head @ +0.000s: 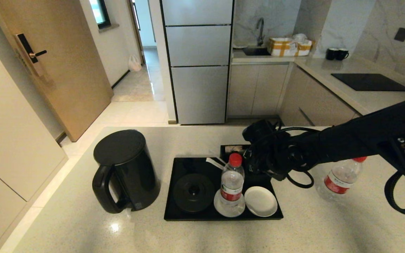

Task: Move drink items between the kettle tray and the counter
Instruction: Pick up the tea bag

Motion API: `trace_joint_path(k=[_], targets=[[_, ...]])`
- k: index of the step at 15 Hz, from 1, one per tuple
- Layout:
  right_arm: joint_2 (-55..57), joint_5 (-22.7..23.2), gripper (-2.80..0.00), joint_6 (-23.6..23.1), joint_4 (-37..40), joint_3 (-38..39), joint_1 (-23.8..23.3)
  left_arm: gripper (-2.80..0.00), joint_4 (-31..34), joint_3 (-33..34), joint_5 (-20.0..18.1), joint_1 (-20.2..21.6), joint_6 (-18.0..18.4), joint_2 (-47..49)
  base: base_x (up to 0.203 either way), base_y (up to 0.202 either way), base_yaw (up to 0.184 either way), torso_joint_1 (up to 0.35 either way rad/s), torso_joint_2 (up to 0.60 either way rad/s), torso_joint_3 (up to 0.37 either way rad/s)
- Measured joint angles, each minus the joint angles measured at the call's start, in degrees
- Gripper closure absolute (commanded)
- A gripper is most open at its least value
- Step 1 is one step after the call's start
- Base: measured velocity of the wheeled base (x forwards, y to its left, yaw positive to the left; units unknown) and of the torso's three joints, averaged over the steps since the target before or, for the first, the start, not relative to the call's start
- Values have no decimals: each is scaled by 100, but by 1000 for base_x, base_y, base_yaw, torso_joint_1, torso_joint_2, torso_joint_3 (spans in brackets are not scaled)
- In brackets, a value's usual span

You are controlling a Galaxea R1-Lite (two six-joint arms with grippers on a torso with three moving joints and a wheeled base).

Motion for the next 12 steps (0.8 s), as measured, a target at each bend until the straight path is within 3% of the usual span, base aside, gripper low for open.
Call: trace_joint_path(k=[10,11,12], targets=[[202,63,-280,-58,2,-204,-2,0,0,0,2,1,1,0,0,0,0,0,0,0],[205,62,0,-61,7,-204,-2,0,0,0,0,1,0,0,0,0,0,0,0,0],[207,62,0,-50,5,-204,-4,0,0,0,0,0,-2,0,0,0,0,0,0,0]])
